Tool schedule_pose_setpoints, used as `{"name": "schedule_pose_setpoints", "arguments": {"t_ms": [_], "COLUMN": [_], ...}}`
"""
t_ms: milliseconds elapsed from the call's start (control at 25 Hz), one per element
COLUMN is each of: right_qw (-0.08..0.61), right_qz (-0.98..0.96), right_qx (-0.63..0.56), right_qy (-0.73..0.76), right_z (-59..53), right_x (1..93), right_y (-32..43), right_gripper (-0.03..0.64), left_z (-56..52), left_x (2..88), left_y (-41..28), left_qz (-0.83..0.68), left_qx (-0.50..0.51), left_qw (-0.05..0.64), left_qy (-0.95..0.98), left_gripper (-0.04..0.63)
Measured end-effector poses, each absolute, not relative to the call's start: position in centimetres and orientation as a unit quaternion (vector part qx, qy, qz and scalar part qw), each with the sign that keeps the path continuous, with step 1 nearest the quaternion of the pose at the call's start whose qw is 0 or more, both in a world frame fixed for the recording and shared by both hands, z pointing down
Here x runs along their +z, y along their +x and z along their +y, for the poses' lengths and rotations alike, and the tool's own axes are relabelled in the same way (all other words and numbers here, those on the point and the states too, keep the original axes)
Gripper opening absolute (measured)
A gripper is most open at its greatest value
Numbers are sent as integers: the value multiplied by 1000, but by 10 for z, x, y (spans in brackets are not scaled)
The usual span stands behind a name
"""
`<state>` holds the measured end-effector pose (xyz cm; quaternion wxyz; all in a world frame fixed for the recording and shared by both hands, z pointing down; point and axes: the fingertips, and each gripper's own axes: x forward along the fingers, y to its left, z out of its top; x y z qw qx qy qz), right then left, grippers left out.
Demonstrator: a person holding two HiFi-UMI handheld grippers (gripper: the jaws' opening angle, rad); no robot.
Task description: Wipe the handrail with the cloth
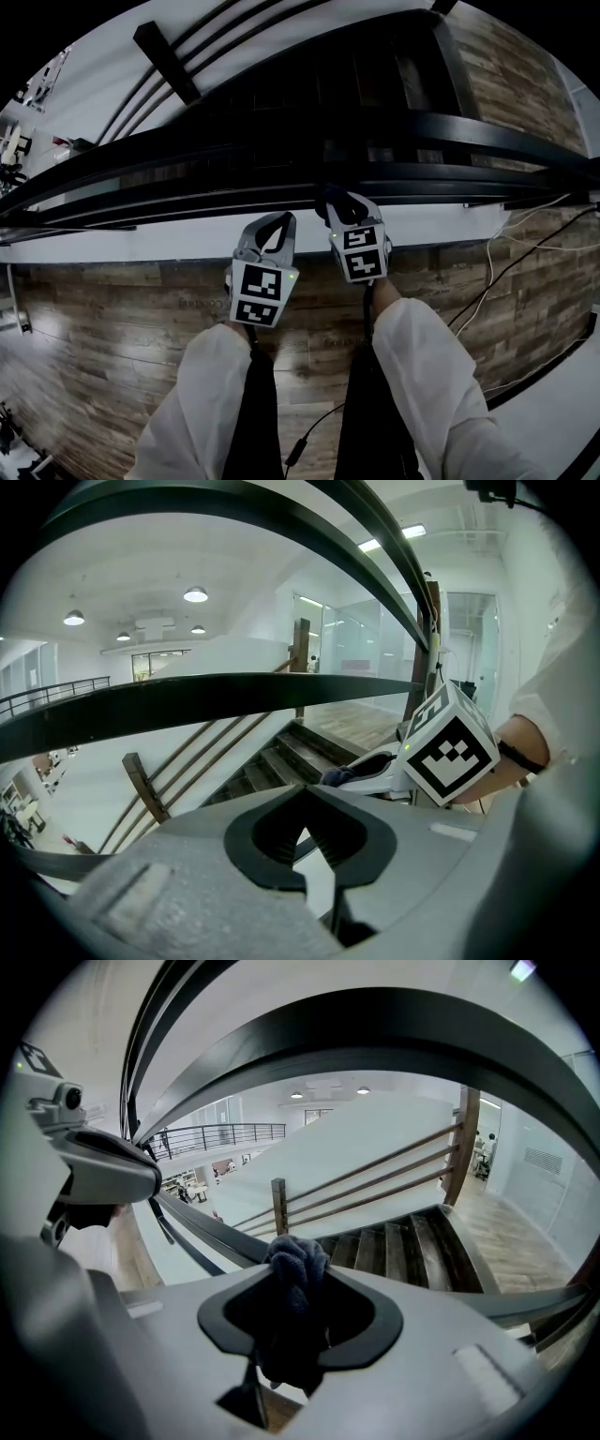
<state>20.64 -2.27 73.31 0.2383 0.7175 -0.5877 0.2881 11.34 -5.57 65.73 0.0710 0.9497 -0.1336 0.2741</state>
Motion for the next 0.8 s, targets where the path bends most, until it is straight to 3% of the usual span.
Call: {"name": "schedule_pose_setpoints", "arguments": {"t_ms": [800], "right_qw": [210], "right_qz": [-557], "right_qx": [288], "right_qy": [750], "right_z": [63], "right_x": [736], "right_y": [334], "right_gripper": [123], "left_z": [30], "left_x": [676], "left_y": [225], "left_qz": [-78], "left_qx": [294], "left_qw": [59], "left_qy": [951], "left_gripper": [0]}}
